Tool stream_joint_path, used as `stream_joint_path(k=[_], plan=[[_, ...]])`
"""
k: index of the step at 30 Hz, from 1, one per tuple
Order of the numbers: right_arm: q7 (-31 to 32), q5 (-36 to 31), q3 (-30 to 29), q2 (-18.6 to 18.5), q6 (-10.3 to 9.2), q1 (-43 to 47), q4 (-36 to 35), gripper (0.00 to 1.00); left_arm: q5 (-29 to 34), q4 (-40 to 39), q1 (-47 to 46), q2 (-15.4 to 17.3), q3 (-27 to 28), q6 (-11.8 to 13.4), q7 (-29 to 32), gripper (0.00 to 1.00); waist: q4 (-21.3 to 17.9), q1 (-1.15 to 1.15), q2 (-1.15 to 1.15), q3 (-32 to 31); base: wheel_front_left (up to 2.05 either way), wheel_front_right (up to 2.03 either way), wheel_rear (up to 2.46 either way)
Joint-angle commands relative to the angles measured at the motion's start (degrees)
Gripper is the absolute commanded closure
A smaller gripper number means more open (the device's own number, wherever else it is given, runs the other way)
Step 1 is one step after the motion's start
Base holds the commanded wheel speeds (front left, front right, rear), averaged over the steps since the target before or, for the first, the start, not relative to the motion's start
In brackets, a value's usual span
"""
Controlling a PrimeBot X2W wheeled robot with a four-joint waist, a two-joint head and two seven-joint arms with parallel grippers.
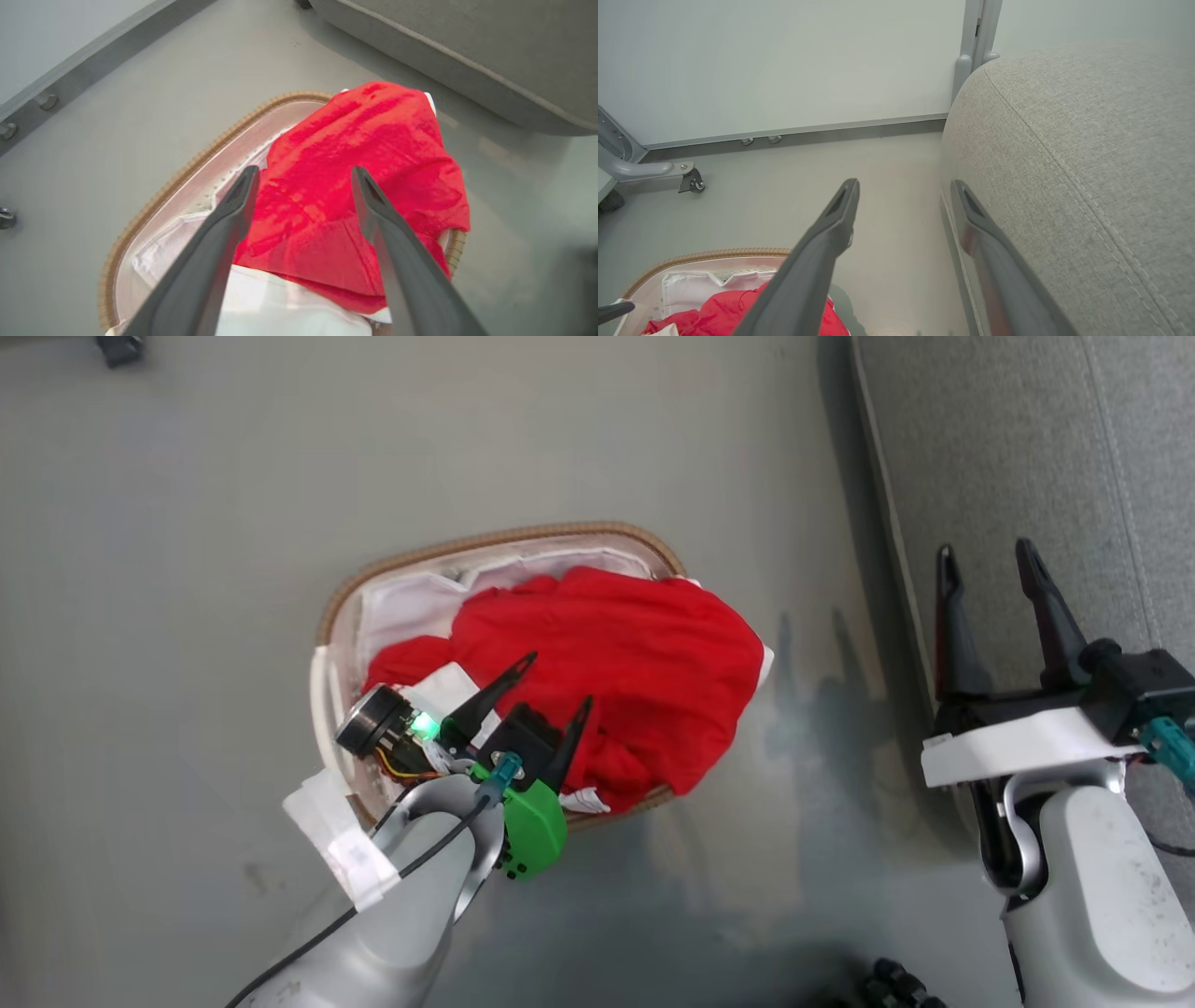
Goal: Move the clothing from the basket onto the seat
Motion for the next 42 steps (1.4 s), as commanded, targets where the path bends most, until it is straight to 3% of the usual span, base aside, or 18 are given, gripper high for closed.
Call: stream_joint_path(k=[1,9,24,25,26,27,28,42], plan=[[-0.12,0.61,0.32,-0.15,-0.02,-1.28,-0.46,0.00,0.25,1.23,-1.71,0.46,-0.92,-0.07,0.03,0.00,-4.45,-0.01,0.00,6.01,0.00,0.00,0.00],[-0.12,2.91,1.48,-0.14,-0.02,-3.68,-1.28,0.00,-1.00,9.73,-6.10,0.47,-6.00,1.70,0.86,0.00,-7.36,-0.01,0.00,11.15,0.00,0.00,0.00],[-0.12,6.58,4.08,-0.15,-0.02,-4.69,-0.56,0.00,-1.33,22.58,-13.55,1.07,-6.82,7.37,3.79,0.00,-9.69,-0.01,0.00,14.16,0.00,0.00,0.00],[-0.12,6.82,4.17,-0.15,-0.02,-4.77,-0.46,0.00,-1.58,22.99,-13.82,1.07,-6.73,7.44,3.72,0.13,-9.69,-0.01,0.00,14.09,0.00,0.00,0.00],[-0.12,6.86,4.20,-0.15,-0.02,-4.81,-0.39,0.00,-1.74,23.34,-13.99,1.11,-6.63,7.42,3.57,0.53,-9.65,-0.01,0.00,13.96,0.00,0.00,0.00],[-0.12,6.80,4.18,-0.15,-0.02,-4.85,-0.27,0.00,-2.00,23.70,-14.03,1.15,-6.62,7.27,3.44,0.83,-9.56,-0.01,0.00,13.75,0.00,0.00,0.00],[-0.12,6.84,4.16,-0.15,-0.02,-4.89,-0.18,0.00,-2.22,23.93,-14.06,1.15,-6.63,7.10,3.31,1.00,-9.49,-0.01,0.00,13.57,0.00,0.00,0.00],[-0.12,3.91,2.40,-0.17,-0.02,-3.09,1.91,0.00,-5.92,20.89,-11.03,0.64,-5.82,5.70,0.04,1.00,-5.87,-0.01,0.00,4.00,0.00,0.00,0.00]])
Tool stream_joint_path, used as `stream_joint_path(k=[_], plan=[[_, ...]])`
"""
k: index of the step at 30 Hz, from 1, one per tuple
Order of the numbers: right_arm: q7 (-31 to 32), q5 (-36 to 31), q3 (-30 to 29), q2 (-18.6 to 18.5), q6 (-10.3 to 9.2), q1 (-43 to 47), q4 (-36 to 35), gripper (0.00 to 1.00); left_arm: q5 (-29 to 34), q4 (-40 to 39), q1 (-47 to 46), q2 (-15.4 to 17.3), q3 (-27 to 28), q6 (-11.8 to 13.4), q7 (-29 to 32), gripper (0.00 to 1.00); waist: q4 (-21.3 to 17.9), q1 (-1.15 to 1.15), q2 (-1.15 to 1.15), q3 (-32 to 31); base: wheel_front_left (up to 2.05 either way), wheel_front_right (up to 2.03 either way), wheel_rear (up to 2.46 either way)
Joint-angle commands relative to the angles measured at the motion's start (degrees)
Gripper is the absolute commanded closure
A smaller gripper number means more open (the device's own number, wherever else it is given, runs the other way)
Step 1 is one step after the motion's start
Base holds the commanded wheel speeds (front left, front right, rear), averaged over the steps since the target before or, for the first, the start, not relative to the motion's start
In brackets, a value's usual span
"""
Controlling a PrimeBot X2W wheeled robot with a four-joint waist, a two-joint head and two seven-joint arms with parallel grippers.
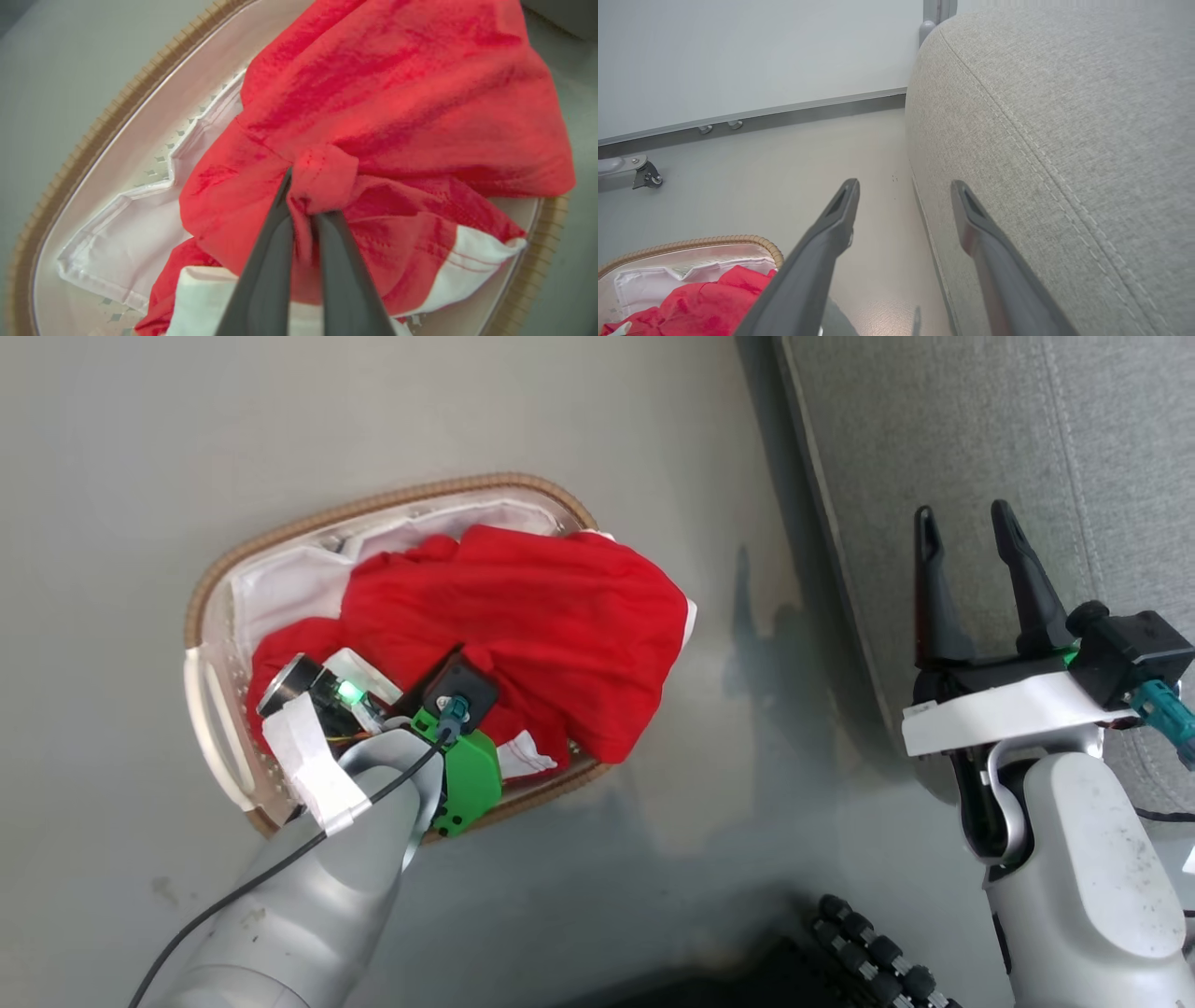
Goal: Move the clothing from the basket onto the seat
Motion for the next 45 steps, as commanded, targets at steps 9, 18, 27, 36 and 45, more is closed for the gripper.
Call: stream_joint_path(k=[9,18,27,36,45], plan=[[-0.11,-3.52,-2.23,-0.22,-0.02,4.71,1.82,0.00,-3.72,-13.53,4.96,2.11,2.93,-1.11,-0.46,1.00,5.24,-0.01,0.00,-14.26,0.00,0.00,0.00],[-0.11,-5.63,-2.32,-0.24,-0.02,9.62,3.19,0.00,-4.21,-29.12,9.16,8.01,6.52,-2.06,-0.46,1.00,7.10,-0.01,0.00,-24.51,0.00,0.00,0.00],[-0.10,-6.62,-0.97,-0.23,-0.02,14.39,3.83,0.00,-2.86,-35.70,7.09,11.77,6.13,-3.62,-0.47,1.00,8.29,-0.01,0.00,-33.21,0.00,0.00,0.00],[-0.10,-8.10,4.68,-0.23,-0.02,16.57,2.26,0.00,-3.21,-39.91,-0.19,13.36,6.21,-4.91,2.65,1.00,8.75,-0.01,0.00,-38.58,0.00,0.00,0.00],[-0.10,-10.58,12.40,-0.23,-0.02,13.22,1.36,0.00,-4.57,-42.32,-5.12,12.17,6.04,-5.39,5.67,1.00,9.75,-0.01,0.00,-40.95,0.00,0.00,0.00]])
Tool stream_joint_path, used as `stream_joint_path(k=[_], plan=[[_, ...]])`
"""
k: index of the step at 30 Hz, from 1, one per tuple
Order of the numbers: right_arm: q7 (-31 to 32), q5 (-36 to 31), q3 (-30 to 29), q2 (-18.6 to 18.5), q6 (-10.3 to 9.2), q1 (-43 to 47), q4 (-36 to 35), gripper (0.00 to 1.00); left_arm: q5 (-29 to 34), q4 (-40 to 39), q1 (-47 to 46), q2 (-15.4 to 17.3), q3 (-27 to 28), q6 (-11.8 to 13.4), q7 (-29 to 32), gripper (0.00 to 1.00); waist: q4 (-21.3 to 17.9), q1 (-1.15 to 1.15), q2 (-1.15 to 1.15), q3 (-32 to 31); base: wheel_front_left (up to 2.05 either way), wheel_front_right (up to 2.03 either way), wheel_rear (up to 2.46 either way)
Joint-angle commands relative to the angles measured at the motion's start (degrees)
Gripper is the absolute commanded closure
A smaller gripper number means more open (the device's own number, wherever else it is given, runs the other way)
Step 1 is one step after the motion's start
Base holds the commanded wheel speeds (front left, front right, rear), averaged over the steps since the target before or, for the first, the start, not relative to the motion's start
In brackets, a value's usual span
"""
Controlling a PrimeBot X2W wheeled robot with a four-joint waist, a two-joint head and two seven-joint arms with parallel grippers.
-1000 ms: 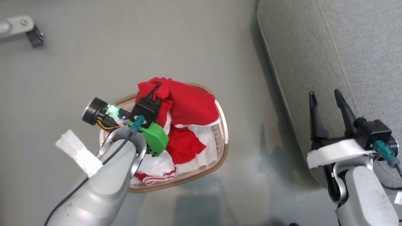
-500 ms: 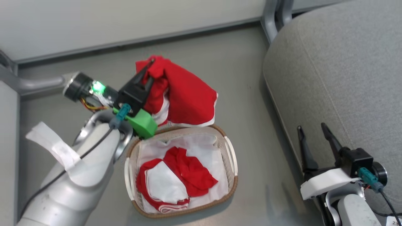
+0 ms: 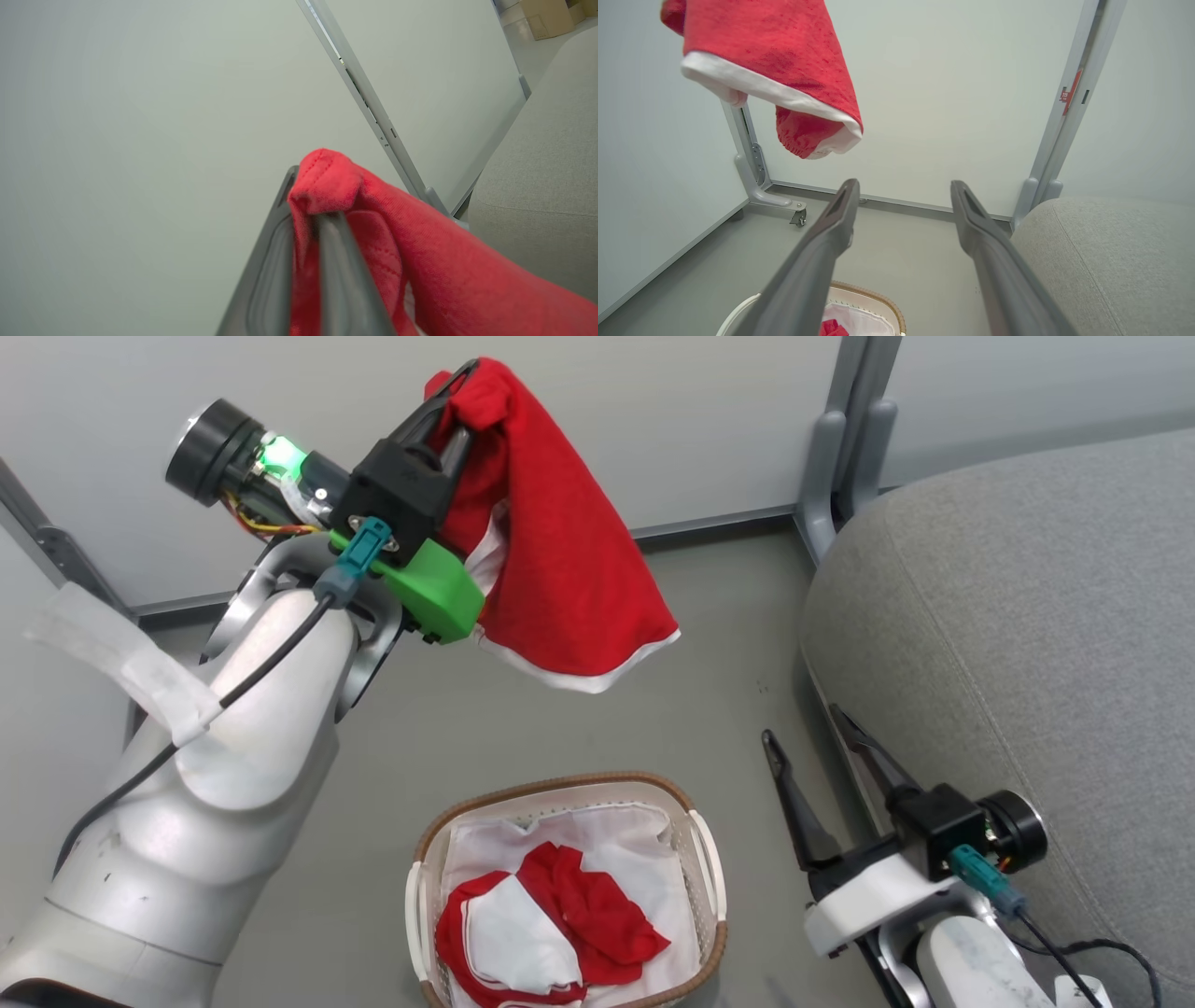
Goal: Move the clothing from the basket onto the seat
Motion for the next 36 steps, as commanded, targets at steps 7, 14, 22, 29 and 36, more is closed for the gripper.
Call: stream_joint_path(k=[7,14,22,29,36], plan=[[-0.10,-2.49,4.78,-0.24,-0.02,-4.00,1.26,0.00,-1.23,-1.71,-1.67,-1.38,-1.06,-0.20,1.42,1.00,1.43,0.00,0.00,-1.55,0.00,0.00,0.00],[-0.10,-5.82,8.28,-0.23,-0.02,-8.24,5.46,0.00,-2.60,-3.31,-0.56,-2.23,-2.77,-0.63,3.14,1.00,2.34,0.00,0.00,-2.09,0.00,0.00,0.00],[-0.10,-6.80,4.80,-0.24,-0.03,-11.54,3.45,0.00,-4.23,-5.77,1.68,-1.90,-4.11,-0.77,4.81,1.00,3.57,0.00,0.00,-2.21,0.00,0.00,0.00],[-0.10,-7.01,2.84,-0.26,-0.03,-11.68,-0.43,0.00,-4.74,-6.92,3.53,-0.73,-3.99,0.19,5.29,1.00,3.81,0.00,0.00,-2.08,0.00,0.00,0.00],[-0.10,-7.70,2.64,-0.24,-0.03,-10.80,-2.27,0.00,-5.60,-7.25,4.53,-0.19,-3.64,0.98,5.40,1.00,3.63,0.00,0.00,-1.96,0.00,0.00,0.00]])
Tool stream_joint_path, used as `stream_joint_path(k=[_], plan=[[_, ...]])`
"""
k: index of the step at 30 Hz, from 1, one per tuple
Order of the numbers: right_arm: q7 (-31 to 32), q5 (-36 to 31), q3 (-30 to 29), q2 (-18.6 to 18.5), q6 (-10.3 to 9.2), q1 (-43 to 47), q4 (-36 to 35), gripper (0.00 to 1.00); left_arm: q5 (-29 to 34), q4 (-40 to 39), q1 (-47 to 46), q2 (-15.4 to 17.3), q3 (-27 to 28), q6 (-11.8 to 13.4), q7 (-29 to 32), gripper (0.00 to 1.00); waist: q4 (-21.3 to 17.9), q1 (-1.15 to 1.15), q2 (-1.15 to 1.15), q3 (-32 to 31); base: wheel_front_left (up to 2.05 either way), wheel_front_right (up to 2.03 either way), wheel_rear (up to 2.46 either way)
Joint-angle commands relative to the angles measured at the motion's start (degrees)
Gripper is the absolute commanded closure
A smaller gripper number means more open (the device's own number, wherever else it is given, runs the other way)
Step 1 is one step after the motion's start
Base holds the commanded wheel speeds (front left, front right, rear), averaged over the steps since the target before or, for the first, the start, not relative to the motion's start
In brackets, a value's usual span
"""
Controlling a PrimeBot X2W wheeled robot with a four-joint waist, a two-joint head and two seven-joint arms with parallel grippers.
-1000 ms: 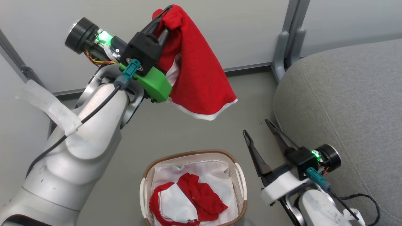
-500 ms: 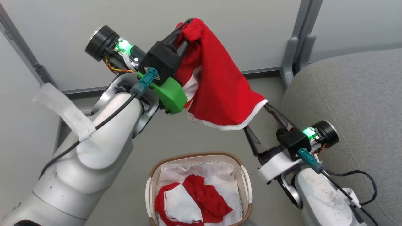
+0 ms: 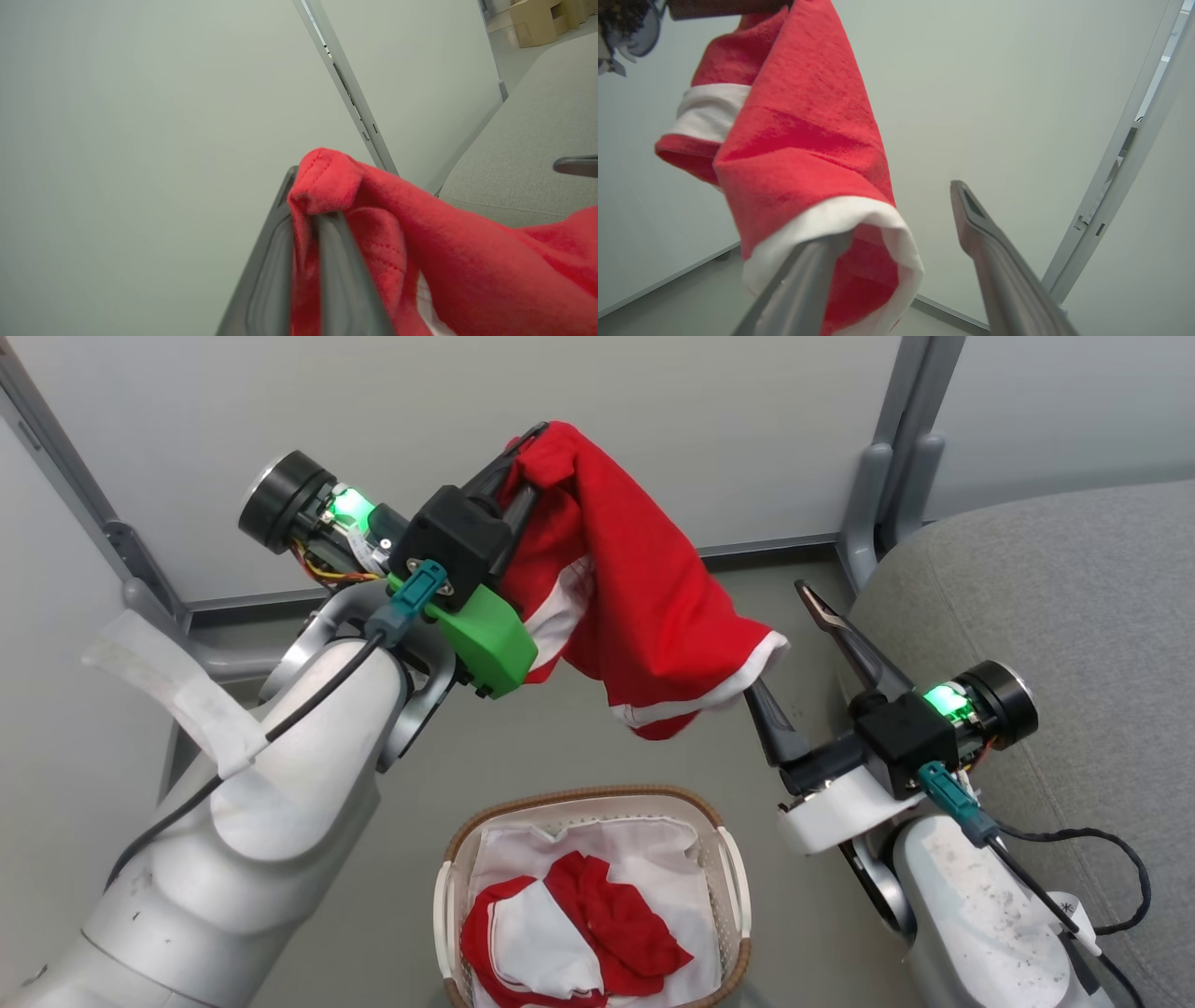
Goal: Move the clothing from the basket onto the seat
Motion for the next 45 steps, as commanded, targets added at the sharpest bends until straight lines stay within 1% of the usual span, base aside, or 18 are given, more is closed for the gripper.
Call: stream_joint_path(k=[1,5,8,16,17,18,19,20,21,24,29,32,33,35,40,42,45], plan=[[-0.10,-0.11,-0.13,-0.22,-0.04,0.83,-0.65,0.00,-0.27,-0.14,0.86,0.40,0.37,0.36,-0.15,1.00,-0.11,0.00,0.00,0.03,0.00,0.00,0.00],[-0.10,0.14,0.10,-0.22,-0.04,1.41,-1.05,0.00,-0.46,-0.25,0.62,0.97,0.48,0.64,-0.12,1.00,-0.44,0.00,0.00,0.21,0.00,0.00,0.00],[-0.10,-0.55,1.43,-0.20,-0.04,-0.37,-0.20,0.00,-0.58,-0.65,0.46,0.52,-0.02,0.56,0.02,1.00,-0.40,0.00,0.00,0.42,0.00,0.00,0.00],[-0.10,0.36,5.51,-0.21,-0.04,-4.80,5.56,0.00,-1.39,-2.04,1.04,-0.60,-1.11,0.44,0.07,1.00,0.51,0.00,0.00,0.98,0.00,0.00,0.00],[-0.10,0.90,5.89,-0.22,-0.04,-5.24,6.52,0.15,-1.61,-2.04,1.31,-0.59,-1.16,0.53,-0.04,1.00,0.63,0.00,0.00,1.03,0.00,0.00,0.00],[-0.10,1.39,6.20,-0.22,-0.04,-5.58,7.40,0.44,-1.82,-2.03,1.52,-0.56,-1.16,0.65,-0.08,1.00,0.70,0.00,0.00,1.05,0.00,0.00,0.00],[-0.10,1.85,6.69,-0.22,-0.04,-6.12,8.55,0.70,-1.95,-1.99,1.76,-0.49,-1.13,0.78,-0.14,1.00,0.77,0.00,0.00,1.07,0.00,0.00,0.00],[-0.10,2.31,6.84,-0.22,-0.04,-6.63,9.13,0.77,-2.12,-1.97,1.98,-0.39,-1.09,0.90,-0.21,1.00,0.79,0.00,0.00,1.08,0.00,0.00,0.00],[-0.10,2.82,6.98,-0.22,-0.04,-6.98,9.66,1.00,-2.49,-1.91,2.39,-0.29,-0.95,1.13,-0.28,1.00,0.80,0.00,0.00,1.10,0.00,0.00,0.00],[-0.10,3.98,7.10,-0.22,-0.04,-7.51,10.41,1.00,-3.11,-1.71,3.96,0.22,-0.39,1.70,-0.50,1.00,0.62,0.00,0.00,1.23,0.00,0.00,0.00],[-0.10,4.70,5.97,-0.22,-0.04,-8.14,9.05,1.00,-4.98,-1.35,7.70,1.21,0.48,2.93,-1.71,1.00,-0.05,0.00,0.00,1.68,0.00,0.00,0.00],[-0.10,4.42,4.81,-0.22,-0.04,-8.56,7.95,1.00,-6.11,-1.19,10.16,1.09,1.27,4.09,-3.37,1.00,-0.34,0.00,0.00,1.96,0.00,0.00,0.00],[-0.10,4.06,3.94,-0.22,-0.04,-8.76,7.21,1.00,-6.67,-0.83,12.16,0.84,1.67,4.82,-4.80,0.56,-0.49,0.00,0.00,2.24,0.00,0.00,0.00],[-0.10,3.66,2.98,-0.21,-0.04,-8.82,6.71,1.00,-7.38,-0.43,13.77,0.60,1.75,5.10,-5.99,0.00,-0.55,0.00,0.00,2.45,0.00,0.00,0.00],[-0.10,2.30,0.64,-0.21,-0.04,-8.46,6.17,1.00,-9.73,0.56,17.83,-0.14,2.09,5.31,-8.15,0.00,-0.72,0.00,0.00,2.91,0.00,0.00,0.00],[-0.10,1.78,-0.32,-0.22,-0.04,-8.17,6.02,1.00,-10.79,0.92,19.43,-0.75,1.99,4.55,-8.64,0.00,-0.80,0.00,0.00,3.11,0.00,0.00,0.00],[-0.10,0.89,-1.63,-0.22,-0.04,-7.40,5.90,1.00,-11.82,1.79,21.85,-0.93,1.46,4.06,-9.28,0.00,-1.07,0.00,0.00,3.34,0.00,0.00,0.00]])
